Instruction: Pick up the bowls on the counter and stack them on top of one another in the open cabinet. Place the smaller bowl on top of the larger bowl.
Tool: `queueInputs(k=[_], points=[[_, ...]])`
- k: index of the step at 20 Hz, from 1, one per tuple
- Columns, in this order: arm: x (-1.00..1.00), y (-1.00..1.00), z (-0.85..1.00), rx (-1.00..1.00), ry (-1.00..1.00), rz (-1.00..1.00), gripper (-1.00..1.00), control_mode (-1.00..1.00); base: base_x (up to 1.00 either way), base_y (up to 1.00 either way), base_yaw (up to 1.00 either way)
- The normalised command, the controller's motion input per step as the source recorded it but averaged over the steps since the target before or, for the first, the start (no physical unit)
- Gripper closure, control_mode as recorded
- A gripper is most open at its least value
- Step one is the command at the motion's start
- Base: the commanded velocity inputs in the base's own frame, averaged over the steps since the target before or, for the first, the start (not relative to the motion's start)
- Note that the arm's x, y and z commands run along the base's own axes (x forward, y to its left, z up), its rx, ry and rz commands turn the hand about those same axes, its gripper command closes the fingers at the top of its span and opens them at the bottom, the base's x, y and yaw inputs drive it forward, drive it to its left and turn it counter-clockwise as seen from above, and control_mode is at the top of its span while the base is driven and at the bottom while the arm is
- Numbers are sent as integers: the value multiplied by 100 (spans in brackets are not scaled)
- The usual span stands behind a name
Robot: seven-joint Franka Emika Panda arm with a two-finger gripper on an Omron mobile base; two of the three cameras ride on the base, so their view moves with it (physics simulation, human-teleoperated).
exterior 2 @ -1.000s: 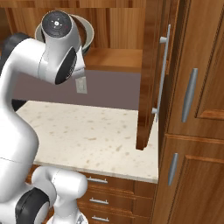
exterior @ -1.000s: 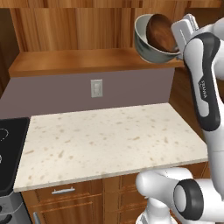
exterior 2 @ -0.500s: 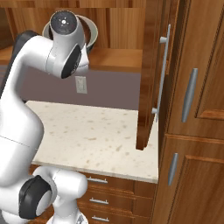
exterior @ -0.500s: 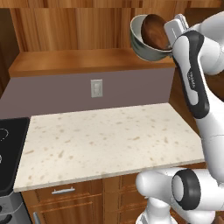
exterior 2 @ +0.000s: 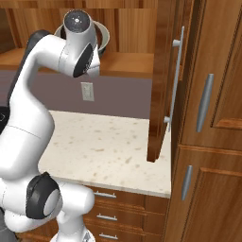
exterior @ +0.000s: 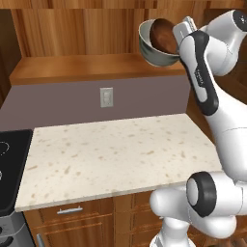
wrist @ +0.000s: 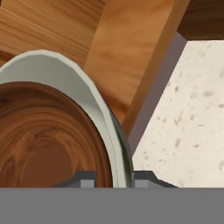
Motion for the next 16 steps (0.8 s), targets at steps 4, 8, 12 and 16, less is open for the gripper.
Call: queueInputs(k=[4,8,12,16], points=[[38,1,-5,0,2,-1,100,-100,0,0,0],[47,5,-6,0,2,-1,100,-100,0,0,0],[46,7,-10,0,2,-2,100,-100,0,0,0],[43,6,-11,0,2,-2,100,-100,0,0,0]])
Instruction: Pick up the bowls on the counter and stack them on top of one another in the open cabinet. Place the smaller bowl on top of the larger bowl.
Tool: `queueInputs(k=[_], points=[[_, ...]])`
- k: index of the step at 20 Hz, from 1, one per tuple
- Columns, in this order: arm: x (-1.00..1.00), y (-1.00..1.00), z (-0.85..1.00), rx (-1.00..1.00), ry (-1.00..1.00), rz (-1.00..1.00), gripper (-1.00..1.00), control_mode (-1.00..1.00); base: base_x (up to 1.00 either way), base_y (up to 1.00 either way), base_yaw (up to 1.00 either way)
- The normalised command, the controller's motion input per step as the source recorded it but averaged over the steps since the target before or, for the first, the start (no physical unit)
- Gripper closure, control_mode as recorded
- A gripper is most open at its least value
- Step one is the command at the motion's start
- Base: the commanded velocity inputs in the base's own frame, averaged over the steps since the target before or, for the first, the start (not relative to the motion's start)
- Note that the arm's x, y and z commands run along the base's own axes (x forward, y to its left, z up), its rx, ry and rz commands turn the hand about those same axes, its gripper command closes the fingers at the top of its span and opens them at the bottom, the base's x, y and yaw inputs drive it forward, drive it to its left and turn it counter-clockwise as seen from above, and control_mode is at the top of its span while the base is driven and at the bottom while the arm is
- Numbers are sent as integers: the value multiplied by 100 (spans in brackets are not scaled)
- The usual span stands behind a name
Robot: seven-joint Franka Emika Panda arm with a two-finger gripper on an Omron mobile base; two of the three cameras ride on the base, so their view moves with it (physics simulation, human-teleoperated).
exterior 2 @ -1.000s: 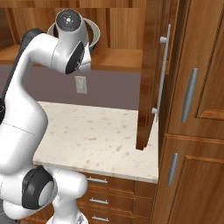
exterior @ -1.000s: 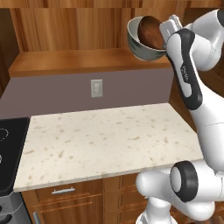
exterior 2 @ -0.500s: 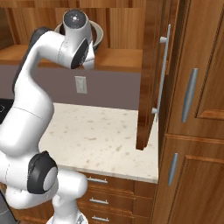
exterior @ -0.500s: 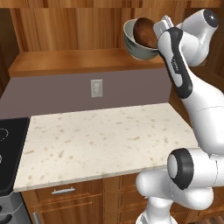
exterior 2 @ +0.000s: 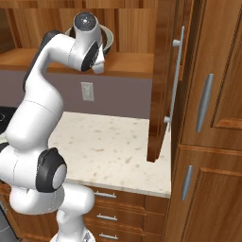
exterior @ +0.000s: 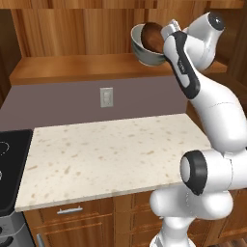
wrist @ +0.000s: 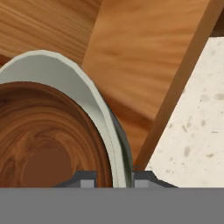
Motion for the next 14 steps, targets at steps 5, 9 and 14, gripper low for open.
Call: queueInputs(k=[5,9,14], points=[[45,3,-5,0,1,-1,100,-100,0,0,0],[49,1,0,0,0,-2,100,-100,0,0,0],[37,0,0,0,0,-1,100,-100,0,0,0]])
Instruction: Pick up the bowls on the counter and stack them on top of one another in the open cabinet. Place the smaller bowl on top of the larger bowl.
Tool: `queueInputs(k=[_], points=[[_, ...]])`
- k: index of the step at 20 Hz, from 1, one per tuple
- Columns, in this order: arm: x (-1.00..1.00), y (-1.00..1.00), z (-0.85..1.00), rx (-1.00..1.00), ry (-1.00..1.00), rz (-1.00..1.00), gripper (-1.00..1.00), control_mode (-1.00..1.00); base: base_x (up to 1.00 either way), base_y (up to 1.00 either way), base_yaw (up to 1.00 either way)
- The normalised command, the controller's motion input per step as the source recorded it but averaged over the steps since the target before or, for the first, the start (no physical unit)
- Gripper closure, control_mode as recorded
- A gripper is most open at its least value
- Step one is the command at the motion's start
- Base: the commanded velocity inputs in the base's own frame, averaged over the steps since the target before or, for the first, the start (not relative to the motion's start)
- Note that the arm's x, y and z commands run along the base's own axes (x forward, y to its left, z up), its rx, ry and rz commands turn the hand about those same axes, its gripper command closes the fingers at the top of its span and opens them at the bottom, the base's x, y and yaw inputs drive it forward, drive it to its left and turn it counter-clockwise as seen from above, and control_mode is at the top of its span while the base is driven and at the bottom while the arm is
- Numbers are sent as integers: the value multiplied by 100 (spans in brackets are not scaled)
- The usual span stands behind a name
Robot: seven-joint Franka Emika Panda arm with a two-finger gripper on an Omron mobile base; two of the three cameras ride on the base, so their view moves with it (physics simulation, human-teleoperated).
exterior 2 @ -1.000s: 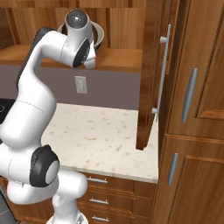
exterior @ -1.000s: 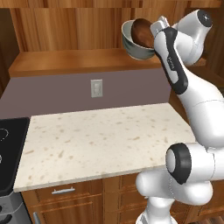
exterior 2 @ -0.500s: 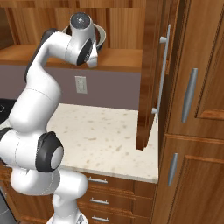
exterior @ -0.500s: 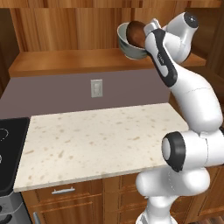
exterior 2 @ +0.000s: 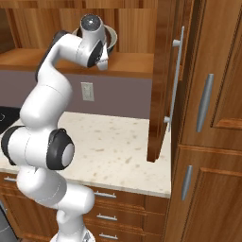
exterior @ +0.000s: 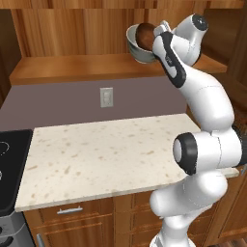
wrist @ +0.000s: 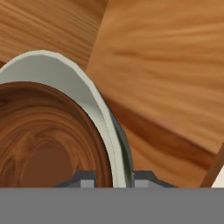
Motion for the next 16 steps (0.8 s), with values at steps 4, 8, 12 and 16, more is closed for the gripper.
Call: queueInputs(k=[4,8,12,16], points=[[20,0,0,0,0,0,100,-100,0,0,0],[10,0,0,0,0,0,-100,-100,0,0,0],[9,-1,12,1,0,0,-100,-100,0,0,0],[-1,-6,38,2,0,0,-100,-100,0,0,0]])
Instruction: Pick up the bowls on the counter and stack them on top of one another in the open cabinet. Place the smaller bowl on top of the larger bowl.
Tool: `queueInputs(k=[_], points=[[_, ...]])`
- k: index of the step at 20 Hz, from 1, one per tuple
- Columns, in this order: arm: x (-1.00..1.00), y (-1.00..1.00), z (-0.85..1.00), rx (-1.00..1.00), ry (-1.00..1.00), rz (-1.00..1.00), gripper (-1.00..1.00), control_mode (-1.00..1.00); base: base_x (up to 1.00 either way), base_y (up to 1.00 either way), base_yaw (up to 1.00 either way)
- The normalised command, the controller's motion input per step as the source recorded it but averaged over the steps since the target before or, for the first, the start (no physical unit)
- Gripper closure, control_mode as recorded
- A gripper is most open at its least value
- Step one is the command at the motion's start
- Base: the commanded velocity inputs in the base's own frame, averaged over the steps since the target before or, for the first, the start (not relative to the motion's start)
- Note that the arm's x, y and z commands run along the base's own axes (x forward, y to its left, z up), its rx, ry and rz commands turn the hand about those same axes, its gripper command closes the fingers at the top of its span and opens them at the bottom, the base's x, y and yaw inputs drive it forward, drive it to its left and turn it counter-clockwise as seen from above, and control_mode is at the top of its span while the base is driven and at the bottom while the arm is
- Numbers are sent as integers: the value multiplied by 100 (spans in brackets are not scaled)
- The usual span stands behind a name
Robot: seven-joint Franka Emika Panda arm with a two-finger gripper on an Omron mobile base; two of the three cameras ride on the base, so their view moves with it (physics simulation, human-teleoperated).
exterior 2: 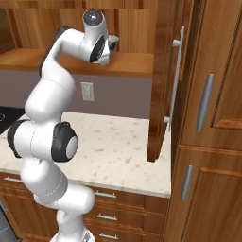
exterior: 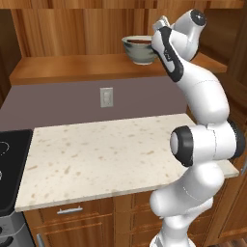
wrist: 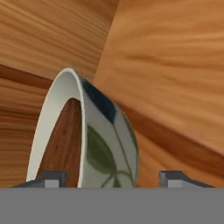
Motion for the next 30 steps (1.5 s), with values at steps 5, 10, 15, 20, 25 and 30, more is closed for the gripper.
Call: queueInputs(k=[5,10,15,20,25,30], points=[[-33,-19,55,2,0,0,-100,-100,0,0,0],[-93,-14,5,0,2,1,-100,-100,0,0,0],[-100,0,-37,-4,0,3,-100,-100,0,0,0],[-100,1,-39,-4,0,3,-100,-100,0,0,0],[-100,3,-37,-9,-1,5,-100,-100,0,0,0],[-98,6,-7,-13,-23,2,-100,-100,0,0,0]])
